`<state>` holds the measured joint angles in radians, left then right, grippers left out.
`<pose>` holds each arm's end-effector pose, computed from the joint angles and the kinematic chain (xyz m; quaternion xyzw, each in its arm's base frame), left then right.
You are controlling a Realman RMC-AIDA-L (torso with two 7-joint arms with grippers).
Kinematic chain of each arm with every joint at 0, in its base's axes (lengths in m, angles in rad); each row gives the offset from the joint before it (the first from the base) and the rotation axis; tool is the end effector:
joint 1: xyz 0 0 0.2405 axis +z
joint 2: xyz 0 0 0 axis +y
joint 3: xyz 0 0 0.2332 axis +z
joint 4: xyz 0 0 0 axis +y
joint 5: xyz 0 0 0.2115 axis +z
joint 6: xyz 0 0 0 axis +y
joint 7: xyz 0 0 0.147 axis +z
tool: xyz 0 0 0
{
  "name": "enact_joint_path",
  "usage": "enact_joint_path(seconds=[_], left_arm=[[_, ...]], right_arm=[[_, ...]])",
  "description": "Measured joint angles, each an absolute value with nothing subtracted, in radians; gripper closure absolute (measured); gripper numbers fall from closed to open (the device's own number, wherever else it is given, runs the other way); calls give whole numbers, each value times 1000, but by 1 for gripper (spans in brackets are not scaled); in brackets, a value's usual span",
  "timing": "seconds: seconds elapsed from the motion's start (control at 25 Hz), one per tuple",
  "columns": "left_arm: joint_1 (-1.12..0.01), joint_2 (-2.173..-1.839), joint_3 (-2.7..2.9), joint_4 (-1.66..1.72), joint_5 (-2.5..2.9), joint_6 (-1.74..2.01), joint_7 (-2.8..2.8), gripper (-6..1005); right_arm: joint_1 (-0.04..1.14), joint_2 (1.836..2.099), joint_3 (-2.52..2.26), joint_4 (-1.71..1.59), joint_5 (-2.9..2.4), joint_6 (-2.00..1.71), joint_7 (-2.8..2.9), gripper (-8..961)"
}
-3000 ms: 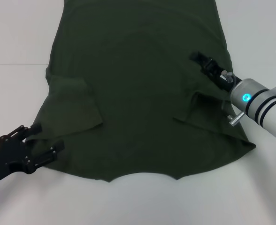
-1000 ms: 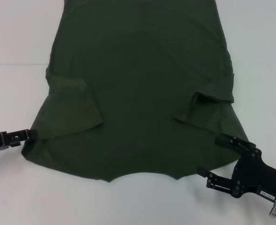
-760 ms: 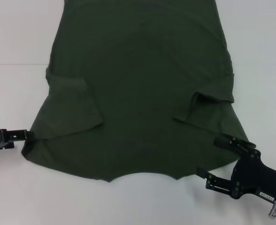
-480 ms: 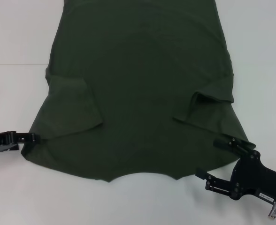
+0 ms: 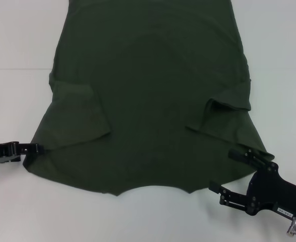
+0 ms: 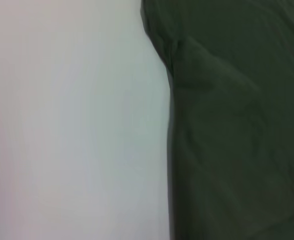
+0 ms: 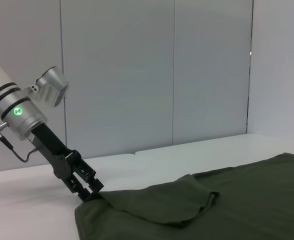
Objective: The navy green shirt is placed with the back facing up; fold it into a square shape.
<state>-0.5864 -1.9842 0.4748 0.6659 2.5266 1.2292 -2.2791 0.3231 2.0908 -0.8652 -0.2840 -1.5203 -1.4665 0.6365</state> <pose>-0.3392 0.3503 0.0617 -0.7307 -0.6249 -0.0890 0.2602 0.2914 0.2541 -0.0392 -0.9009 0.1268 0.3084 0.2779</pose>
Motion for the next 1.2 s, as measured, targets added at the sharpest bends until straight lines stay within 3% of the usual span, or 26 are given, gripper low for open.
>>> enact_joint_path(seconds=[0.6, 1.2], left_arm=[[-598, -1994, 488, 635, 2517, 1240, -2281, 140], [-622, -2025, 485, 633, 2522, 1271, -2297, 158]], right_arm=[[328, 2091, -865, -285, -1520, -1465, 642, 12], [326, 2091, -865, -284, -1520, -1466, 643, 11]])
